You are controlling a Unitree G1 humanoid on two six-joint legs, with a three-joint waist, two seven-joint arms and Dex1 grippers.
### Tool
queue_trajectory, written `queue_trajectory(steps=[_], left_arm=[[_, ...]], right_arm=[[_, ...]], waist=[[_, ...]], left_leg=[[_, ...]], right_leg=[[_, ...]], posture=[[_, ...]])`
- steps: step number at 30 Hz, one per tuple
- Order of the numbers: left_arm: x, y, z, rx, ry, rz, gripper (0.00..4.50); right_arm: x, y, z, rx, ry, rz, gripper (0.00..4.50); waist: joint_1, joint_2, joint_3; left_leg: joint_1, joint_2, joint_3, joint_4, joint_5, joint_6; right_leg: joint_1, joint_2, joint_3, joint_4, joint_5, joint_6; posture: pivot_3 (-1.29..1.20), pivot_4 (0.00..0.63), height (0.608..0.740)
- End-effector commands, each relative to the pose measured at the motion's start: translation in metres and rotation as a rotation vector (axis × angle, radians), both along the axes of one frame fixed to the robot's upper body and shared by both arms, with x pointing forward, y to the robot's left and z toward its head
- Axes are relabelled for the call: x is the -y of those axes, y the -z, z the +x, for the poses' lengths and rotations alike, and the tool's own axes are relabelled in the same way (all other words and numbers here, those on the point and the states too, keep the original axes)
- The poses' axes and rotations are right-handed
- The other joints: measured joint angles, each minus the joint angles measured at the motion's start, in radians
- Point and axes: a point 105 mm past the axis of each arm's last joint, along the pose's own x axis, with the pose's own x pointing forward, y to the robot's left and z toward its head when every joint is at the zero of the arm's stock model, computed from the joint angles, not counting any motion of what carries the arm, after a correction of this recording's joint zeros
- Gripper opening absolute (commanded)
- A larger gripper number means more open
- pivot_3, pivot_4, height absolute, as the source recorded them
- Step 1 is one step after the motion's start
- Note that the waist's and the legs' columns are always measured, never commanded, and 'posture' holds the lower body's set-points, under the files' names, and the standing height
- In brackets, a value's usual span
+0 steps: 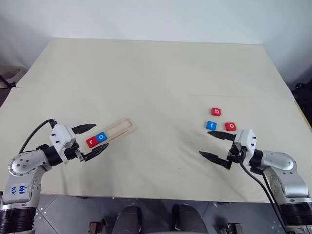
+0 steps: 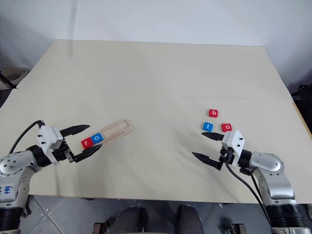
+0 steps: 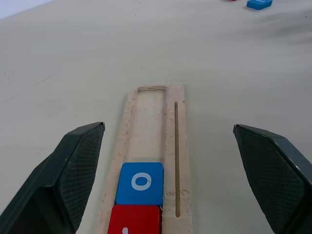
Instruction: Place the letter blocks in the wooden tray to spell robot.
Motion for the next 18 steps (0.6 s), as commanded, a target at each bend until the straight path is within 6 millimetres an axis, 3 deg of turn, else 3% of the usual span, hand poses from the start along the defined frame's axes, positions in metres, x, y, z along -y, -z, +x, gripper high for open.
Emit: queue_trajectory(steps=[1, 6, 11, 18], left_arm=[[0.003, -0.006, -0.003, 0.026, -0.001, 0.014, 4.50], [-0.013, -0.006, -0.012, 0.020, -0.088, -0.039, 4.50], [-0.042, 0.002, -0.033, 0.007, -0.225, -0.068, 4.50], [-0.101, 0.034, -0.084, -0.100, -0.444, -0.084, 4.50]], right_arm=[[0.003, -0.011, -0.002, 0.044, -0.003, 0.005, 4.46], [-0.010, -0.017, -0.003, 0.076, -0.062, 0.041, 4.46], [-0.044, -0.034, -0.013, 0.129, -0.192, 0.103, 4.46], [-0.071, -0.057, -0.032, 0.209, -0.322, 0.165, 4.46]], waist=[[-0.001, 0.000, 0.000], [-0.003, 0.000, 0.000], [-0.006, 0.000, 0.000], [0.000, 0.000, 0.000]], left_leg=[[0.000, 0.000, 0.000, 0.000, 0.000, 0.000], [0.000, 0.001, -0.001, 0.000, 0.000, 0.000], [0.001, 0.002, -0.003, 0.000, 0.000, -0.001], [0.001, 0.002, -0.003, 0.000, -0.003, 0.002]], right_leg=[[0.000, 0.000, 0.000, 0.000, 0.000, 0.000], [0.000, 0.000, 0.000, 0.000, 0.000, 0.000], [-0.001, 0.001, 0.002, 0.000, 0.000, 0.000], [-0.001, -0.001, 0.002, -0.001, 0.000, 0.000]], posture=[[0.00, 0.150, 0.740], [0.00, 0.150, 0.740], [0.00, 0.150, 0.740], [0.00, 0.150, 0.740]])
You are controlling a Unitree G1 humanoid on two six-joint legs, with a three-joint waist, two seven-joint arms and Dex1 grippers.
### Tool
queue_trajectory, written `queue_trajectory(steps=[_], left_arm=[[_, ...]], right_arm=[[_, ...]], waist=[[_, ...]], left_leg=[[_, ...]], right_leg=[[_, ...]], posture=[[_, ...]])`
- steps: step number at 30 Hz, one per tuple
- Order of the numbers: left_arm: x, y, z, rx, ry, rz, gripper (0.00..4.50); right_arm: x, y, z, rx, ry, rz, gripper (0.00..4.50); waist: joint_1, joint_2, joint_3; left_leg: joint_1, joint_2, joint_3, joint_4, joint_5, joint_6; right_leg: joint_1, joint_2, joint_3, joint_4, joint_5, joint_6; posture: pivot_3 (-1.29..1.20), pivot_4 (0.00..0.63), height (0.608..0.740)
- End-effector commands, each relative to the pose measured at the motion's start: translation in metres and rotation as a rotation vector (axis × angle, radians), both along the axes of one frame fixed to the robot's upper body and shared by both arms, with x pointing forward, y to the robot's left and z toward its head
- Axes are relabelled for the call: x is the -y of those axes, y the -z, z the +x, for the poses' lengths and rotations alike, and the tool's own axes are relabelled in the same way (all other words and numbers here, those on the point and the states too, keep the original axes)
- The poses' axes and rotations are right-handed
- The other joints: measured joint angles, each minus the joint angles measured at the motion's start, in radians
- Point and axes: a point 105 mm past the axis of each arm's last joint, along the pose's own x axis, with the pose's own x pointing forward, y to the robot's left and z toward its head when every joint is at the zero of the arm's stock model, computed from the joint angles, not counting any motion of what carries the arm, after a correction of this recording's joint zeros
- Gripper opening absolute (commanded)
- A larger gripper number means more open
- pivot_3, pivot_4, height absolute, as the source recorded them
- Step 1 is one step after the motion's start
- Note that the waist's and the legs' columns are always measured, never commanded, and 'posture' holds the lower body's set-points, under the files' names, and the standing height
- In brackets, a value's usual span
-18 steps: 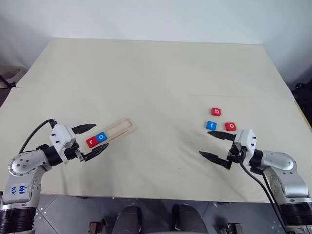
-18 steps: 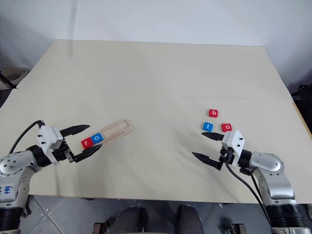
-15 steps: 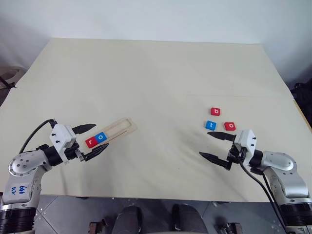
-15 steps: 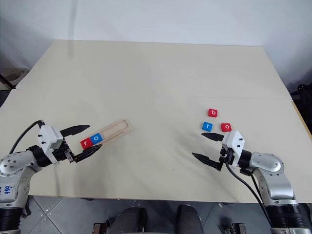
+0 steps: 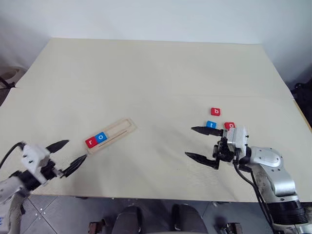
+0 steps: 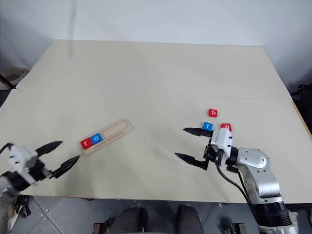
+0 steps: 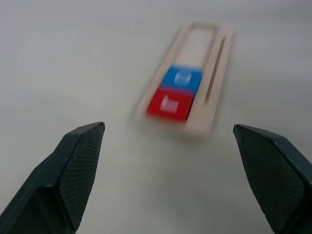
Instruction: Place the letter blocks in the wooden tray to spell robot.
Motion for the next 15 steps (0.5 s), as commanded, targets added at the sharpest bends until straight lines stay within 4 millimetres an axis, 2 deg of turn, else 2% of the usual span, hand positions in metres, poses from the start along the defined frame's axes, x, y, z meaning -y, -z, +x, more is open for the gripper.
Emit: queue_trajectory(steps=[1, 3, 5, 10, 12, 15], left_arm=[[-0.028, 0.005, -0.022, -0.009, -0.090, -0.019, 4.50], [-0.037, 0.008, -0.029, -0.022, -0.105, -0.011, 4.50], [-0.038, 0.006, -0.028, -0.021, -0.087, -0.015, 4.50], [-0.013, -0.007, -0.013, -0.011, 0.052, -0.076, 4.50], [-0.001, -0.008, -0.003, -0.036, 0.144, -0.024, 4.50], [0.003, -0.012, 0.012, -0.034, 0.203, 0.071, 4.50]], right_arm=[[-0.009, -0.012, -0.011, 0.034, -0.067, 0.012, 4.46], [-0.009, -0.012, -0.013, 0.030, -0.082, -0.002, 4.46], [-0.007, -0.011, -0.013, 0.026, -0.083, -0.013, 4.46], [0.000, -0.008, -0.016, 0.011, -0.083, -0.043, 4.46], [-0.001, -0.005, -0.025, -0.006, -0.122, -0.076, 4.46], [-0.002, -0.006, -0.031, -0.025, -0.131, -0.080, 4.46]], waist=[[0.000, 0.000, 0.000], [0.000, 0.000, 0.000], [0.002, -0.001, 0.000], [0.000, -0.002, -0.001], [0.001, -0.002, -0.001], [0.000, -0.002, -0.001]], left_leg=[[0.000, 0.000, 0.000, 0.000, 0.000, 0.000], [0.000, 0.000, 0.000, 0.000, -0.001, 0.001], [0.000, 0.000, 0.000, 0.001, -0.001, 0.001], [0.000, 0.000, 0.000, 0.001, -0.002, 0.001], [0.000, 0.000, 0.000, 0.001, -0.002, 0.001], [0.000, 0.000, 0.001, 0.001, -0.002, 0.001]], right_leg=[[0.000, 0.000, 0.000, 0.000, 0.000, 0.000], [0.000, 0.000, 0.000, 0.000, 0.000, 0.000], [0.000, 0.000, 0.000, 0.000, 0.000, 0.000], [0.000, 0.000, 0.000, 0.000, 0.000, 0.000], [0.000, 0.000, 0.000, 0.000, 0.000, 0.000], [0.000, 0.000, 0.000, 0.000, 0.000, 0.000]], posture=[[0.00, 0.150, 0.740], [0.00, 0.150, 0.740], [0.00, 0.150, 0.740], [0.00, 0.150, 0.740], [0.00, 0.150, 0.740], [0.00, 0.150, 0.740]])
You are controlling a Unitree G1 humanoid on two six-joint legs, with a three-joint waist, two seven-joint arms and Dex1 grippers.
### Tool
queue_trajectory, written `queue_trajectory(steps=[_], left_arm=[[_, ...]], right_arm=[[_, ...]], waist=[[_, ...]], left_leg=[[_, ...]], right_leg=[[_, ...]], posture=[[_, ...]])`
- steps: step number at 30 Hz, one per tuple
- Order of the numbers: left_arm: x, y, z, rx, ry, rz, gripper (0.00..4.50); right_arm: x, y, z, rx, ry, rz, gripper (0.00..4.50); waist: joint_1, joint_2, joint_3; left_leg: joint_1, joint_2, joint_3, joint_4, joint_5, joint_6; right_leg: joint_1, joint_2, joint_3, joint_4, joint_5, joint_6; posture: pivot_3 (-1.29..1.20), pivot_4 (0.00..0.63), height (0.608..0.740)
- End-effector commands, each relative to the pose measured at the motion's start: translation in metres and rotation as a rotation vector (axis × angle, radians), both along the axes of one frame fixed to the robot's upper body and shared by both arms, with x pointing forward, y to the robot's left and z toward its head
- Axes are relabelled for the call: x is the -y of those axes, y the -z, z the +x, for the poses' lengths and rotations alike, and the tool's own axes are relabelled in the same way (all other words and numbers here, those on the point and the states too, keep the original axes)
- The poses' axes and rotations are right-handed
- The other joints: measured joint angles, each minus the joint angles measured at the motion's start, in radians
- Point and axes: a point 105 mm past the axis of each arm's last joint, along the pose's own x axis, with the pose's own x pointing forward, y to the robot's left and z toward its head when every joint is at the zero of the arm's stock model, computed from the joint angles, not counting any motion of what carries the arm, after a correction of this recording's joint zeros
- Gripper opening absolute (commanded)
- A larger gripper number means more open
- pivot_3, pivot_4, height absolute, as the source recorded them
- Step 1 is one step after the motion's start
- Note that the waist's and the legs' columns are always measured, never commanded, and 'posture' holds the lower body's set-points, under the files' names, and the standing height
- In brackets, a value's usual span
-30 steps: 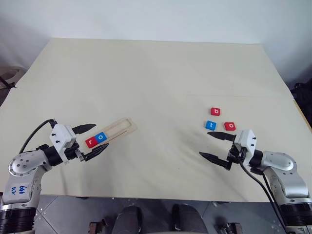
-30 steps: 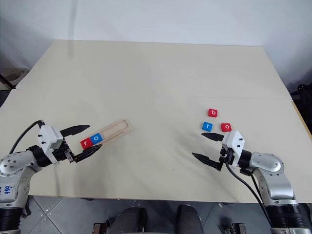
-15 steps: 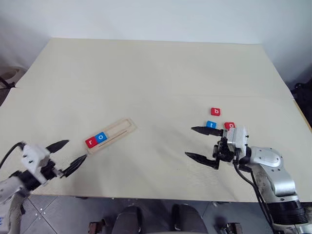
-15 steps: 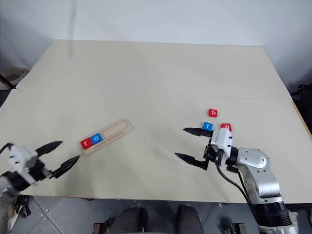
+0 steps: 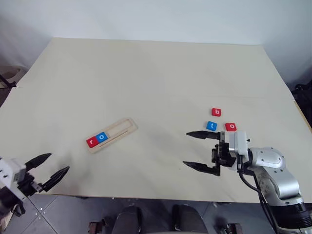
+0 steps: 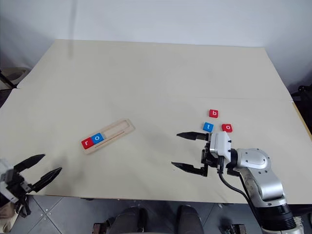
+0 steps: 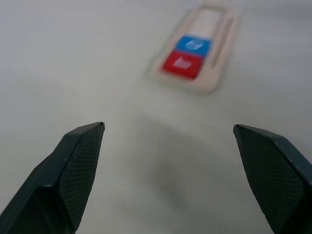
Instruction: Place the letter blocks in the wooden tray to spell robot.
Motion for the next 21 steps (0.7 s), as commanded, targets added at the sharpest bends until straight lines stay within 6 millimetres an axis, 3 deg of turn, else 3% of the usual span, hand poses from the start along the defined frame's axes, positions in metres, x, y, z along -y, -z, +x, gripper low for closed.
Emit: queue_trajectory(steps=[1, 4, 7, 15, 21], left_arm=[[0.005, -0.007, 0.021, 0.017, 0.072, 0.110, 4.50], [0.013, -0.008, 0.050, -0.001, 0.128, 0.100, 4.50], [0.021, 0.003, 0.062, -0.062, 0.206, 0.118, 4.50], [0.033, 0.010, 0.074, -0.104, 0.245, 0.124, 4.50], [0.037, 0.027, 0.076, -0.181, 0.242, 0.170, 4.50]], right_arm=[[-0.001, -0.012, -0.008, 0.030, -0.019, 0.011, 4.46], [0.001, -0.011, -0.007, 0.024, -0.002, 0.004, 4.46], [0.001, -0.014, -0.006, 0.030, 0.008, 0.001, 4.46], [0.005, -0.016, -0.008, 0.037, 0.052, 0.001, 4.46], [0.003, -0.016, -0.009, 0.039, 0.075, 0.013, 4.46]], waist=[[0.000, 0.000, 0.000], [0.001, 0.000, 0.000], [-0.001, 0.000, 0.000], [-0.001, -0.001, 0.000], [0.004, 0.001, -0.001]], left_leg=[[0.000, 0.000, 0.000, 0.000, 0.000, 0.000], [0.000, -0.002, 0.001, 0.001, 0.000, 0.000], [0.000, -0.003, 0.002, 0.001, 0.000, 0.000], [-0.001, -0.001, 0.015, 0.002, -0.001, -0.001], [0.000, -0.002, 0.014, 0.003, -0.001, -0.001]], right_leg=[[0.000, 0.000, 0.000, 0.000, 0.000, 0.000], [0.000, 0.001, 0.000, 0.001, 0.000, 0.000], [0.000, 0.001, 0.000, 0.000, 0.000, 0.000], [-0.005, 0.003, 0.000, 0.002, 0.000, 0.000], [-0.004, 0.001, 0.000, 0.003, 0.000, 0.000]], posture=[[0.00, 0.150, 0.740], [0.00, 0.150, 0.740], [0.00, 0.150, 0.740], [0.00, 0.150, 0.740], [0.00, 0.150, 0.740]])
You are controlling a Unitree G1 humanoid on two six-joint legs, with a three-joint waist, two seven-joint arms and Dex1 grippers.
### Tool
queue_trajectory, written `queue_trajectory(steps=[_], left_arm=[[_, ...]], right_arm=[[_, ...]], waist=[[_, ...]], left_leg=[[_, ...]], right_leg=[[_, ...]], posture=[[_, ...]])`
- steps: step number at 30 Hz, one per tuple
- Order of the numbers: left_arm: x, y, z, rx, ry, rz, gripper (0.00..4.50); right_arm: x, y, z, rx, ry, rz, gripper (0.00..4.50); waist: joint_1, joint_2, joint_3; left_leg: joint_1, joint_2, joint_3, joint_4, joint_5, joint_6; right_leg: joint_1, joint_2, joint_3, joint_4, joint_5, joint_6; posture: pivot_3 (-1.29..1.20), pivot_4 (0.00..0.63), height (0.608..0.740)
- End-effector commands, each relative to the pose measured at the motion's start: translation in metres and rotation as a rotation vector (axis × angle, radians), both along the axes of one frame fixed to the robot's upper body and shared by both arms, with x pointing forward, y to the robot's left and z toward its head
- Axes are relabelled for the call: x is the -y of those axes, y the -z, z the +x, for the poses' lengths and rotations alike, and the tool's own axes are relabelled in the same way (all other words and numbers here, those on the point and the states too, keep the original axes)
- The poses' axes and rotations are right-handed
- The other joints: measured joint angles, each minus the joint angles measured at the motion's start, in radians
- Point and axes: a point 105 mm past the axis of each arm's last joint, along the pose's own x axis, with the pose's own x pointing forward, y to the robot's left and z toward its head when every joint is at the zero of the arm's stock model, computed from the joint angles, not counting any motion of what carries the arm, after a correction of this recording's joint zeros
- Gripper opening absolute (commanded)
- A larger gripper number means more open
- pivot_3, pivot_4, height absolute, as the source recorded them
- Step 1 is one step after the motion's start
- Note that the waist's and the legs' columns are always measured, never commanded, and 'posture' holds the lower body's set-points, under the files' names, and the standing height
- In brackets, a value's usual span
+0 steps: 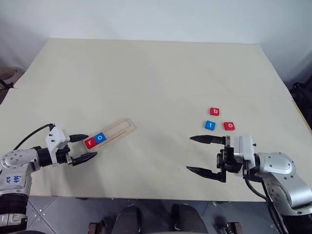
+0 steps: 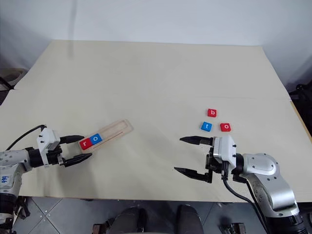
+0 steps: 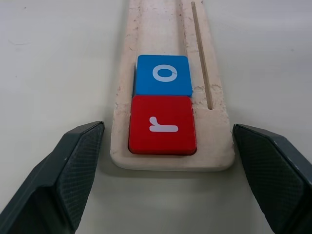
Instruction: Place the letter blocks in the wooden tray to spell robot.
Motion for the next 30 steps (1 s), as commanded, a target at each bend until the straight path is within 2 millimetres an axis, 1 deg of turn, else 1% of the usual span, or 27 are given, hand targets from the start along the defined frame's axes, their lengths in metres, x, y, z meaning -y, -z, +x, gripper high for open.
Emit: queue_trajectory(steps=[1, 3, 6, 7, 8, 11, 13, 17, 23, 25, 27, 30], left_arm=[[0.000, 0.016, -0.003, -0.077, -0.011, 0.048, 4.50], [0.000, 0.016, -0.003, -0.082, -0.005, 0.041, 4.50], [-0.001, 0.012, -0.004, -0.088, 0.002, 0.032, 3.93], [0.000, 0.011, -0.004, -0.088, 0.007, 0.026, 3.60], [0.001, 0.009, -0.004, -0.081, 0.016, 0.020, 3.40], [0.009, 0.001, 0.002, -0.048, 0.034, 0.006, 3.40], [0.018, -0.003, 0.004, -0.029, 0.072, 0.018, 3.40], [0.047, -0.018, 0.011, 0.023, 0.174, 0.016, 3.40], [0.109, -0.034, 0.023, 0.091, 0.381, 0.027, 3.40], [0.127, -0.034, 0.024, 0.083, 0.450, 0.030, 3.40], [0.146, -0.029, 0.025, 0.072, 0.529, 0.055, 3.40], [0.160, -0.022, 0.026, 0.060, 0.608, 0.082, 3.40]], right_arm=[[-0.001, -0.011, -0.004, 0.046, 0.006, 0.009, 4.46], [-0.001, -0.011, -0.004, 0.046, 0.009, 0.008, 4.46], [0.000, -0.012, -0.003, 0.048, 0.014, 0.007, 4.50], [0.000, -0.012, -0.003, 0.049, 0.016, 0.007, 4.50], [0.000, -0.012, -0.002, 0.049, 0.017, 0.007, 4.50], [0.000, -0.013, -0.001, 0.052, 0.023, 0.006, 4.50], [0.003, -0.013, 0.000, 0.052, 0.034, 0.001, 4.50], [0.010, -0.011, -0.001, 0.044, 0.071, -0.012, 4.50], [0.029, -0.006, -0.009, 0.026, 0.173, -0.034, 4.50], [0.036, -0.004, -0.015, 0.017, 0.213, -0.044, 4.50], [0.046, -0.001, -0.024, 0.003, 0.258, -0.058, 4.50], [0.057, 0.002, -0.036, -0.020, 0.314, -0.081, 4.50]], waist=[[0.001, 0.002, -0.001], [0.002, 0.004, -0.002], [0.000, 0.004, -0.002], [-0.001, 0.004, -0.002], [-0.001, 0.004, -0.002], [0.000, 0.004, -0.002], [0.002, 0.004, -0.002], [0.013, 0.004, -0.002], [0.027, 0.003, -0.002], [0.027, 0.003, -0.002], [0.026, 0.003, -0.002], [0.024, 0.003, -0.002]], left_leg=[[0.000, 0.000, 0.000, 0.000, 0.000, 0.000], [0.000, 0.000, 0.000, 0.000, 0.000, 0.000], [0.001, 0.000, 0.000, 0.000, 0.000, 0.000], [0.001, 0.000, 0.000, 0.000, 0.000, 0.000], [0.001, 0.000, 0.000, 0.000, 0.000, 0.000], [0.001, 0.000, 0.000, 0.000, 0.000, 0.000], [0.001, 0.000, 0.000, 0.000, 0.000, 0.000], [-0.001, 0.000, 0.000, 0.002, -0.001, 0.001], [-0.003, 0.000, 0.000, 0.007, -0.002, 0.002], [-0.003, 0.000, 0.000, 0.008, -0.002, 0.002], [-0.003, 0.000, 0.000, 0.008, -0.002, 0.003], [-0.003, -0.001, 0.000, 0.009, -0.002, 0.003]], right_leg=[[0.000, 0.000, 0.000, 0.000, 0.000, 0.000], [0.000, 0.000, 0.000, 0.000, 0.000, 0.000], [0.001, 0.000, 0.000, 0.000, 0.000, 0.000], [0.001, 0.000, 0.000, 0.001, 0.000, 0.000], [0.001, 0.000, 0.000, 0.001, 0.000, 0.000], [0.001, 0.000, 0.000, 0.001, 0.000, 0.000], [0.001, 0.000, 0.000, 0.000, 0.000, 0.000], [0.001, 0.000, 0.000, 0.000, 0.000, 0.000], [0.001, 0.001, 0.000, 0.000, 0.000, 0.001], [0.001, 0.001, 0.000, 0.000, 0.001, 0.001], [0.002, 0.001, 0.000, 0.000, 0.001, 0.001], [0.002, 0.002, 0.000, -0.001, 0.001, 0.002]], posture=[[0.00, 0.150, 0.740], [0.00, 0.150, 0.740], [0.00, 0.150, 0.740], [0.00, 0.150, 0.740], [0.00, 0.150, 0.740], [0.00, 0.150, 0.740], [0.00, 0.150, 0.740], [0.00, 0.150, 0.740], [0.00, 0.150, 0.740], [0.00, 0.150, 0.740], [0.00, 0.150, 0.740], [0.00, 0.150, 0.740]])
